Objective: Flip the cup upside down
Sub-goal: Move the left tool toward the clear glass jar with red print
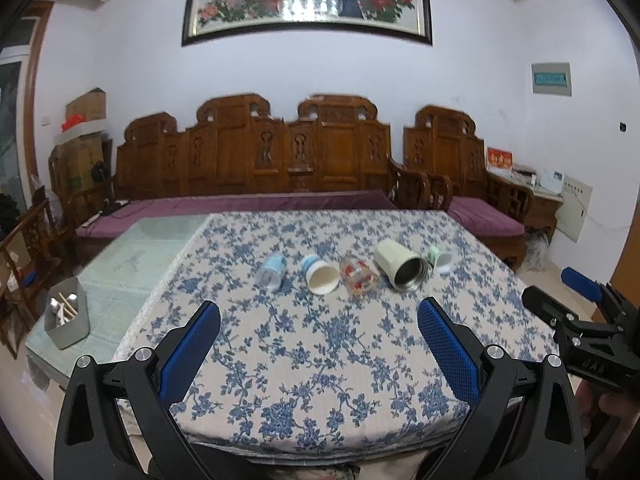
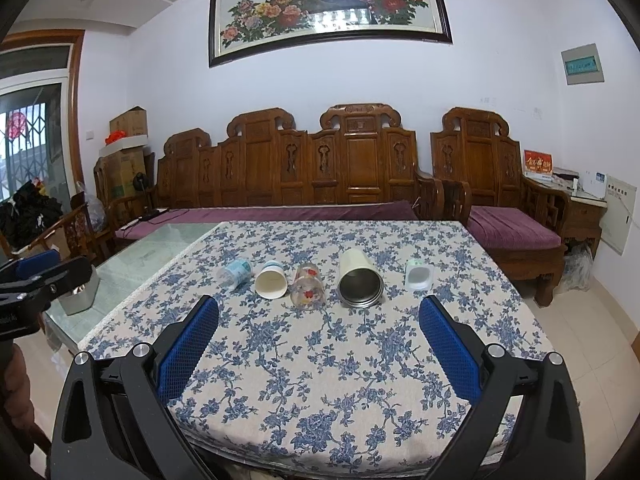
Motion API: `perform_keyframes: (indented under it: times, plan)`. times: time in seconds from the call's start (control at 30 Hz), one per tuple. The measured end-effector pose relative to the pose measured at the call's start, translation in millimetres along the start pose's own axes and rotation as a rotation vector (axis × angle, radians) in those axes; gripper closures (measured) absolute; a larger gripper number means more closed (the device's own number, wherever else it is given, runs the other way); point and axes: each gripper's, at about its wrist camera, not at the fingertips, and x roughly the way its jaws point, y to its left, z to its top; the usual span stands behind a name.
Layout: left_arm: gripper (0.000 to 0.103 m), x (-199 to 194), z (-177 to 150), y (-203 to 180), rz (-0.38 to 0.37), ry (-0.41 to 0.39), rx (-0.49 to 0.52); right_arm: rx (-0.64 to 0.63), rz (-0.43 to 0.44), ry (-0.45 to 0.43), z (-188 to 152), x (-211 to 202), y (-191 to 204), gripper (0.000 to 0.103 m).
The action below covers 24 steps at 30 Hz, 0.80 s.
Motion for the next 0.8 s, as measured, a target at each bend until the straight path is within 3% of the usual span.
perform_keyframes:
  times: [0.6,0.8]
  plan:
    - [0.008,145.0,31.7,-21.7,-0.116,0.234,0.084,0.049,-0.047,0.165,17.7,115.2,-78.2,0.006]
    - [0.015,208.5,45.8,-33.6,-0.148,0.312,0.092,0.065,-0.045,0.236,21.6,154.4,-92.2,0.007]
